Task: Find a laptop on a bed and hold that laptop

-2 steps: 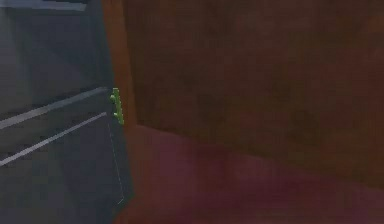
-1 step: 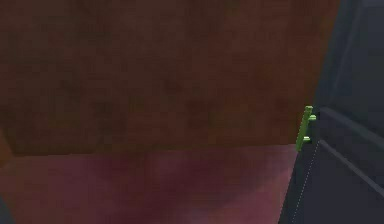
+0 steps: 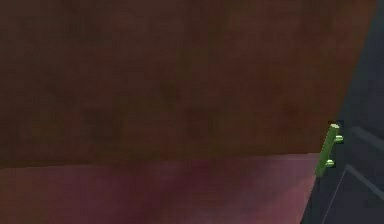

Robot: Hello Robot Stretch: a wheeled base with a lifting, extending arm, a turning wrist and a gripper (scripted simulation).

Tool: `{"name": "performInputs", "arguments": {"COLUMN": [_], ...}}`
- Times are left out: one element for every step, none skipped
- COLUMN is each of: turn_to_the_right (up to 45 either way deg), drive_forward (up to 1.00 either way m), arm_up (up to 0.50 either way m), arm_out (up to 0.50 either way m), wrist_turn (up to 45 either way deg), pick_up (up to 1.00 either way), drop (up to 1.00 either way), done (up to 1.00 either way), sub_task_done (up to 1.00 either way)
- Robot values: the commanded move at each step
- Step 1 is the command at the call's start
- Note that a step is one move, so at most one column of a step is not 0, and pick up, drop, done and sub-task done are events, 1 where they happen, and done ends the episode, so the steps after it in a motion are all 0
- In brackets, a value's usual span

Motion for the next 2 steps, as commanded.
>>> {"name": "performInputs", "arguments": {"turn_to_the_right": [0.0, 15.0], "drive_forward": [1.0, 0.0], "arm_up": [0.0, 0.0], "arm_out": [0.0, 0.0], "wrist_turn": [0.0, 0.0], "pick_up": [0.0, 0.0], "drop": [0.0, 0.0], "done": [0.0, 0.0], "sub_task_done": [0.0, 0.0]}}
